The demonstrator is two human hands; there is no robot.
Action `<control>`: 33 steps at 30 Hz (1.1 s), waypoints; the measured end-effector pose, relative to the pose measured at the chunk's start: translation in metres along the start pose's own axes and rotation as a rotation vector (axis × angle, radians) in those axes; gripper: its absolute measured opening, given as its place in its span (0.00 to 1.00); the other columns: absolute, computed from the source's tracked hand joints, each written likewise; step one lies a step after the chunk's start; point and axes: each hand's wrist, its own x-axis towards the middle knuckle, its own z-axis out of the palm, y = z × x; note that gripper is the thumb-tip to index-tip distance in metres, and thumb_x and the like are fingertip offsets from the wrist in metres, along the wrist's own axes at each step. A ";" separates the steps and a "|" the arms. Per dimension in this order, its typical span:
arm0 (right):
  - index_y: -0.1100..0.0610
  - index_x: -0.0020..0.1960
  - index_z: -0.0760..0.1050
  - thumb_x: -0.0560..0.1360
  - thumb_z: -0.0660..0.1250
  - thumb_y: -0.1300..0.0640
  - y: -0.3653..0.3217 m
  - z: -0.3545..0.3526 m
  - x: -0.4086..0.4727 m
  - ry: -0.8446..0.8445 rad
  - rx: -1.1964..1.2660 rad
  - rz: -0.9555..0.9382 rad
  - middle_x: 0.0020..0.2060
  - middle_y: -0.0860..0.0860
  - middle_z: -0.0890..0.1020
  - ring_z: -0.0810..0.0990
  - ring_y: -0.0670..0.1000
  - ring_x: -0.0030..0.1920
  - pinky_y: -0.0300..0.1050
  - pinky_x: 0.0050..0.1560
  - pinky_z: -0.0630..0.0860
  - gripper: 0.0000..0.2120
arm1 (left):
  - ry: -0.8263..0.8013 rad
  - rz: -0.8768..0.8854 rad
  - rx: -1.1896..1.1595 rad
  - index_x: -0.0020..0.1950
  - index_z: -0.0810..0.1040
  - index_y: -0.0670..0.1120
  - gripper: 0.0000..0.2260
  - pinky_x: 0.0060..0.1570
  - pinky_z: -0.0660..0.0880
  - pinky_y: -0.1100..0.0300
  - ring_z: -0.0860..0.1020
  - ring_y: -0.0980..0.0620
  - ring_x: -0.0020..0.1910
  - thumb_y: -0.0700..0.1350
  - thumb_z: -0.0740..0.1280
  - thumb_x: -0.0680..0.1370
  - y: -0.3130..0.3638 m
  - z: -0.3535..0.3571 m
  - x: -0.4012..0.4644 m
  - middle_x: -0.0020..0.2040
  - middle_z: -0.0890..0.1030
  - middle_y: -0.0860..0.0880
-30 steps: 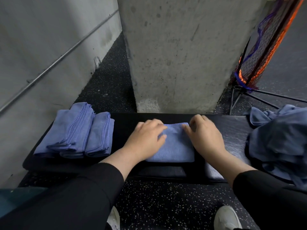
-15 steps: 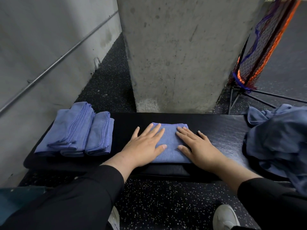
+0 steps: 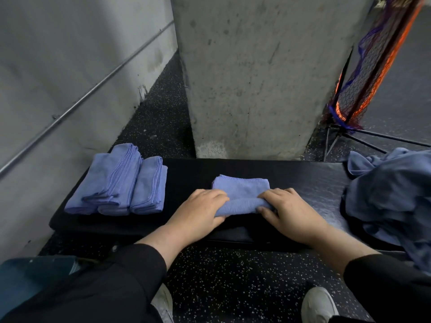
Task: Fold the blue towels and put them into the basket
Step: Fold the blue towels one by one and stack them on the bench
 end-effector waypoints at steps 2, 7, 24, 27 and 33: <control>0.46 0.54 0.72 0.77 0.54 0.37 -0.002 -0.008 -0.002 -0.043 0.016 0.001 0.43 0.36 0.75 0.74 0.41 0.47 0.48 0.56 0.70 0.16 | -0.021 -0.088 -0.125 0.53 0.77 0.55 0.05 0.54 0.75 0.52 0.77 0.55 0.49 0.53 0.67 0.79 0.003 -0.009 -0.001 0.49 0.79 0.58; 0.41 0.56 0.68 0.75 0.63 0.36 -0.006 -0.015 -0.002 -0.092 0.100 0.075 0.42 0.36 0.77 0.73 0.39 0.42 0.41 0.47 0.68 0.14 | -0.051 -0.246 -0.367 0.43 0.77 0.52 0.09 0.43 0.75 0.51 0.77 0.53 0.39 0.55 0.71 0.77 0.002 -0.026 0.003 0.38 0.80 0.52; 0.50 0.53 0.83 0.80 0.60 0.44 0.012 0.014 0.036 0.238 -0.025 0.144 0.57 0.44 0.80 0.75 0.52 0.59 0.48 0.51 0.69 0.16 | 0.038 -0.058 0.071 0.72 0.75 0.52 0.20 0.72 0.61 0.50 0.66 0.53 0.74 0.56 0.56 0.84 -0.008 -0.001 0.034 0.73 0.72 0.56; 0.48 0.72 0.73 0.76 0.57 0.32 0.023 0.019 0.025 0.031 0.050 0.108 0.72 0.39 0.71 0.66 0.43 0.74 0.47 0.67 0.63 0.30 | -0.130 -0.156 0.079 0.81 0.60 0.53 0.31 0.79 0.48 0.51 0.51 0.59 0.80 0.66 0.55 0.81 -0.009 -0.001 0.031 0.80 0.58 0.59; 0.41 0.69 0.68 0.73 0.73 0.46 0.026 0.012 0.029 -0.048 0.246 0.205 0.64 0.34 0.75 0.69 0.28 0.61 0.47 0.70 0.65 0.27 | -0.089 -0.232 0.120 0.79 0.60 0.53 0.36 0.79 0.50 0.50 0.56 0.57 0.79 0.68 0.63 0.76 -0.005 0.001 0.040 0.78 0.64 0.57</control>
